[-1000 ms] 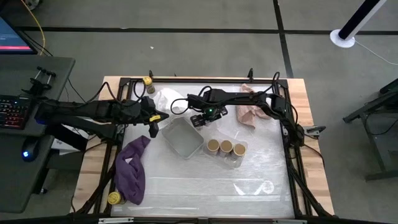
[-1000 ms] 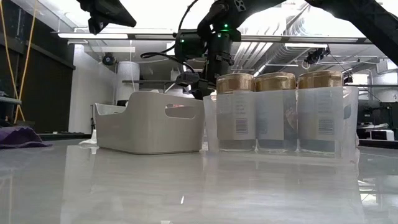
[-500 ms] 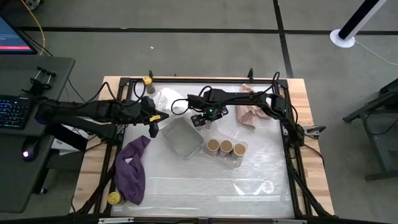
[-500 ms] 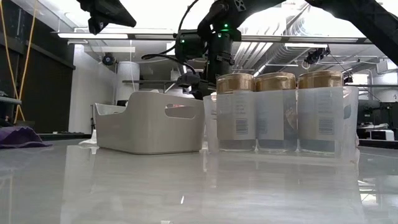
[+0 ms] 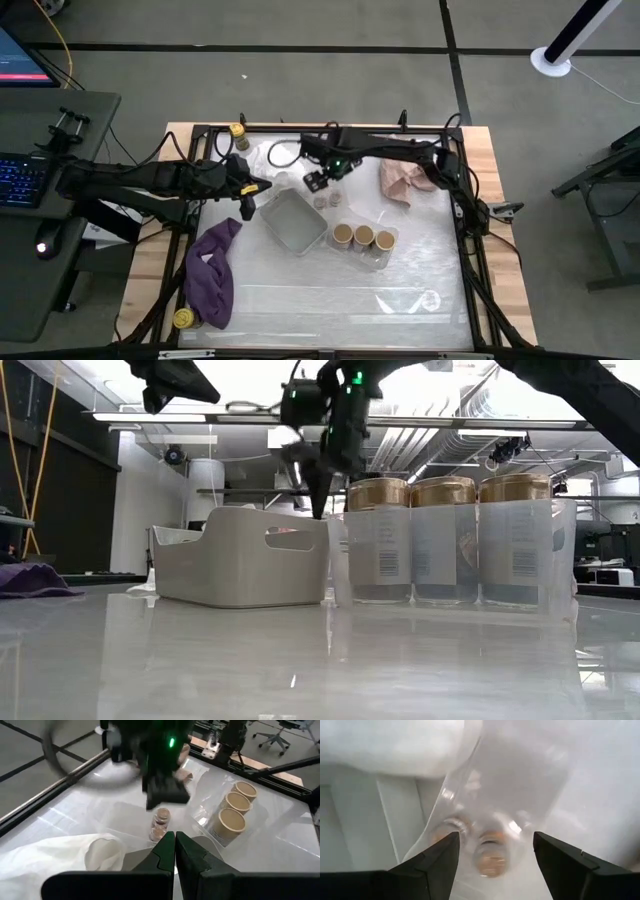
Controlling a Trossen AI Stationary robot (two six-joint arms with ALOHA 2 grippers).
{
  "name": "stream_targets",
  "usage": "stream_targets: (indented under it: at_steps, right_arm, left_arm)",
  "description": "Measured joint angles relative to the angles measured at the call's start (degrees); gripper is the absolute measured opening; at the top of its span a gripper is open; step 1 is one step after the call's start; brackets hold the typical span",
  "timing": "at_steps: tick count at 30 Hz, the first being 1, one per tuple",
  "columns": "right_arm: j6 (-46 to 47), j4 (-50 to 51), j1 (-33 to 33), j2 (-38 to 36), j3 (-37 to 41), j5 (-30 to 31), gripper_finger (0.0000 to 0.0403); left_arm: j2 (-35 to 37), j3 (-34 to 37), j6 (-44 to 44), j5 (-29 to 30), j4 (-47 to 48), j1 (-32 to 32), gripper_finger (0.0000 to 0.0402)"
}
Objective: Sort spices by type
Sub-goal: Put the top yellow seasoning bottle into the gray bin
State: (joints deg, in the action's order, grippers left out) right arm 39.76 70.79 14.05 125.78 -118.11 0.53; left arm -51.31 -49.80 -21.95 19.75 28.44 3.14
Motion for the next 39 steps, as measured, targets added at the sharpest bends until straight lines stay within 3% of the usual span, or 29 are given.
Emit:
stream_targets:
  at_steps: [8,14,18,22,29,33,39]
  right_arm:
    - [-8.00,15.29,1.13,-0.68,-17.11,13.45,0.0250]
    - [-8.22,19.38,-0.57,-7.48,-6.25,21.90,0.0250]
    - [-11.49,19.07,-3.32,-10.38,3.05,20.90,0.0250]
    - [-15.52,19.34,-6.18,-11.51,11.87,20.76,0.0250]
    - [-18.87,19.20,-11.24,-14.72,23.37,15.79,0.0250]
    - [-14.25,19.21,-14.12,-21.96,26.03,15.30,0.0250]
    - [0.94,19.09,-16.83,-37.26,30.68,17.45,0.0250]
  left_arm:
    - [0.00,0.00,-0.72,2.05,-3.71,-0.24,0.0000]
    - [-0.52,-3.82,-8.14,3.74,-2.23,-7.08,0.0000]
    - [-3.21,-9.44,-5.82,2.38,6.71,-17.06,0.0000]
    - [-8.64,-12.92,-1.97,-3.53,14.61,-29.08,0.0000]
    - [-17.39,-12.98,-2.79,-3.77,17.96,-41.95,0.0000]
    - [-19.53,-12.99,-1.95,-3.63,16.32,-45.05,0.0000]
    - [-24.73,-13.03,-0.61,0.19,17.52,-48.75,0.0000]
